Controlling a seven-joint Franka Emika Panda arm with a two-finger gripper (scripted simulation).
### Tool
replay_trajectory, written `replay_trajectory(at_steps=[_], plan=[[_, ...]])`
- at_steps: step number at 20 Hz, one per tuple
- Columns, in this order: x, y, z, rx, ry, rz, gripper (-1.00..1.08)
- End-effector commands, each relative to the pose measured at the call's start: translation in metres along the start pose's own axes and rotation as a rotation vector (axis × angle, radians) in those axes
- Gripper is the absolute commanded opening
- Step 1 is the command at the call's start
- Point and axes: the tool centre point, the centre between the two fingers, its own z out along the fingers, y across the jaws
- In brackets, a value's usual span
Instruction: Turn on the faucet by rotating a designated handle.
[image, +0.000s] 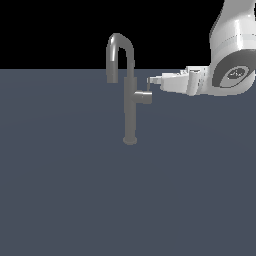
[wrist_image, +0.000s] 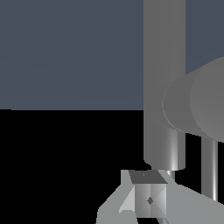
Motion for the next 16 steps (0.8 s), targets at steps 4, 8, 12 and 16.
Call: replay_trajectory(at_steps=[4, 8, 12, 16], plan=[[0.002, 0.0, 0.001, 0.007, -0.006, 0.006, -1.0], [0.0, 0.005, 0.0, 0.007, -0.006, 0.006, -1.0], [-0.005, 0.015, 0.001, 0.007, -0.006, 0.006, -1.0], [-0.01, 0.026, 0.001, 0.007, -0.007, 0.006, -1.0]])
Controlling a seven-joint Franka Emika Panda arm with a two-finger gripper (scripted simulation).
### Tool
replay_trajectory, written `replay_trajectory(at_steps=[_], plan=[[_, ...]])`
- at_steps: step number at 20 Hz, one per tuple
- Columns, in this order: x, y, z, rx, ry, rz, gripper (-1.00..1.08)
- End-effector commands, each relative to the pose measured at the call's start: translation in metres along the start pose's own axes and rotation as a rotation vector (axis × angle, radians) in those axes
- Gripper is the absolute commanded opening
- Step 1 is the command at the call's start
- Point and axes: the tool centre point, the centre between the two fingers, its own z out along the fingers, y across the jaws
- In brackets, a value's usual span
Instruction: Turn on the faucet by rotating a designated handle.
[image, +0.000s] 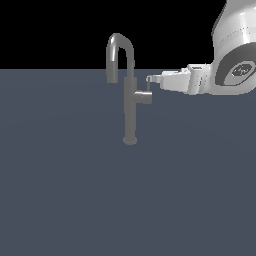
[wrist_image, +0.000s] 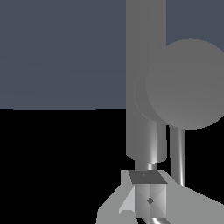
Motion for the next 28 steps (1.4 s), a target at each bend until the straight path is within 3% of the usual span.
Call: replay_trajectory(at_steps=[1, 13, 15, 25, 28], plan=[[-0.003, 0.005, 0.0, -0.002, -0.001, 0.0, -1.0], [-0.001, 0.036, 0.0, -0.001, -0.001, 0.0, -1.0], [-0.004, 0.029, 0.0, 0.005, 0.002, -0.01, -1.0], [0.016, 0.066, 0.0, -0.001, -0.001, -0.001, -1.0], [0.012, 0.061, 0.0, 0.001, -0.001, -0.017, -1.0]])
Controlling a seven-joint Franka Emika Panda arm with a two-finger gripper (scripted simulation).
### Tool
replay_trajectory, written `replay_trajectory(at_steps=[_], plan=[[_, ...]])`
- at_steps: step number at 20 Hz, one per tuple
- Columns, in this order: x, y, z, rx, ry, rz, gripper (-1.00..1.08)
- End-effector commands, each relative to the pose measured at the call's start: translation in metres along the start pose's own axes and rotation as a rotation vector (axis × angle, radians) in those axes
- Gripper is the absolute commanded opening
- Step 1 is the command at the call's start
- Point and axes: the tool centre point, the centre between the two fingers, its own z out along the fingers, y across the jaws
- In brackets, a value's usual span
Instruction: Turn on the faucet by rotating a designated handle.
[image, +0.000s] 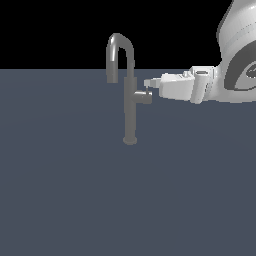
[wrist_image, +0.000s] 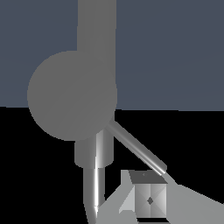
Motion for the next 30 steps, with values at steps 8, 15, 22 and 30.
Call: replay_trajectory(at_steps=[8, 15, 22, 30], plan=[[0.02, 0.013, 0.0, -0.002, -0.003, -0.01, -1.0], [0.068, 0.023, 0.0, -0.003, 0.001, 0.021, -1.0], [0.069, 0.011, 0.0, -0.004, -0.004, -0.001, -1.0], [0.061, -0.001, 0.0, -0.013, -0.017, -0.038, -1.0]])
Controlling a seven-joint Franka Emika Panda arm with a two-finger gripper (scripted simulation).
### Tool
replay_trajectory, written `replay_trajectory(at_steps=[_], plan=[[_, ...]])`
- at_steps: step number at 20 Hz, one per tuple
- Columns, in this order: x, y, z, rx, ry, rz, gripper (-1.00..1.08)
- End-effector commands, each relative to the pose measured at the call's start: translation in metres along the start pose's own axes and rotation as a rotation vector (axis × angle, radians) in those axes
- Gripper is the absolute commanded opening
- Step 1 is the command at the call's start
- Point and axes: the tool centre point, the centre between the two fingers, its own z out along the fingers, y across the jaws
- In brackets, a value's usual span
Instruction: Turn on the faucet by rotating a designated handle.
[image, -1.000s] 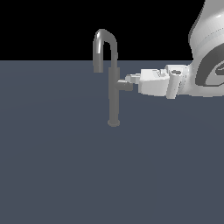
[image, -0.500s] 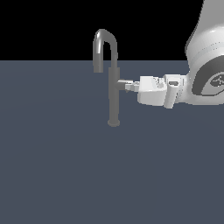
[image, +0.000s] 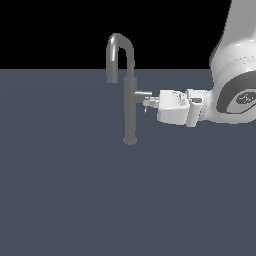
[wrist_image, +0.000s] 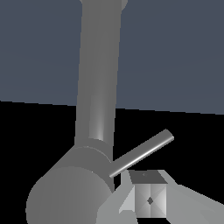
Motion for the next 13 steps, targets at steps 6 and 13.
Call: replay_trajectory(at_steps=[6, 13], plan=[[0.03, -0.01, 0.0, 0.007, 0.011, 0.032, -1.0], [0.056, -0.016, 0.0, 0.012, 0.019, 0.06, -1.0]])
